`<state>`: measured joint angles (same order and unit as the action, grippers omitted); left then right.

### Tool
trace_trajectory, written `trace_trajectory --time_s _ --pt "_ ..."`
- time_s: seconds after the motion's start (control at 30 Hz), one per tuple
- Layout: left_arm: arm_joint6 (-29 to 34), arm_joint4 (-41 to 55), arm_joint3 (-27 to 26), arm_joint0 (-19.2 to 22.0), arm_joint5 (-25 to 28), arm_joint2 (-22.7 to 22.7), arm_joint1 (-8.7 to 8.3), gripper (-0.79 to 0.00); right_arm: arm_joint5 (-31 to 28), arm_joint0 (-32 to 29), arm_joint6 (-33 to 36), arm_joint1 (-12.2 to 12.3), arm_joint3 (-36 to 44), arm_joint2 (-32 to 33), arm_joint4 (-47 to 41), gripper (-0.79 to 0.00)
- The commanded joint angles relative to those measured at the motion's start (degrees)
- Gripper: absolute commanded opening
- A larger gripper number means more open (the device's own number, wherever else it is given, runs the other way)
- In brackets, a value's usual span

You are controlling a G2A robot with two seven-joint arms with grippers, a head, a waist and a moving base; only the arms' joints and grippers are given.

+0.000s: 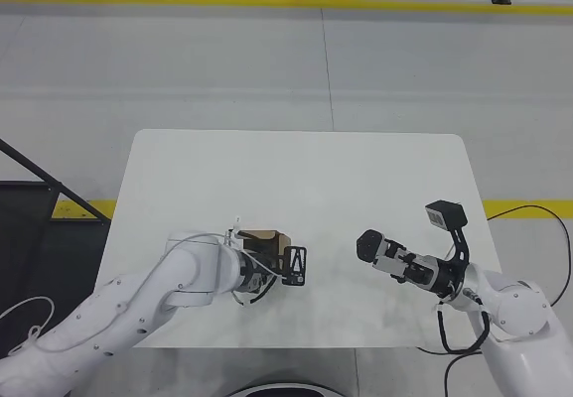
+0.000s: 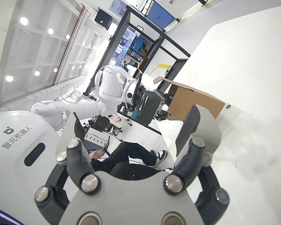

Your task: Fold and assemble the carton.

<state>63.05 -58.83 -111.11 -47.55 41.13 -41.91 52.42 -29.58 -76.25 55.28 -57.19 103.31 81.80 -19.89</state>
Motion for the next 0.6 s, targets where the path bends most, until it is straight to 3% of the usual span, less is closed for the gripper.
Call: trace_trajectory --time_s 0.0,0.3,0.57 --pt "-0.5 -1.5 0.6 0.4 0.6 0.8 0.1 -0.785 0.0 0.0 0.0 0.0 0.0 0.0 0.0 0.0" --pt "-3.0 -0.6 4.4 4.7 3.1 4.3 0.95 -0.785 0.0 0.0 0.0 0.0 0.0 0.0 0.0 0.0" --pt "-1.3 2.7 7.5 10.9 1.4 10.3 1.96 -0.785 0.0 0.0 0.0 0.0 0.0 0.0 0.0 0.0"
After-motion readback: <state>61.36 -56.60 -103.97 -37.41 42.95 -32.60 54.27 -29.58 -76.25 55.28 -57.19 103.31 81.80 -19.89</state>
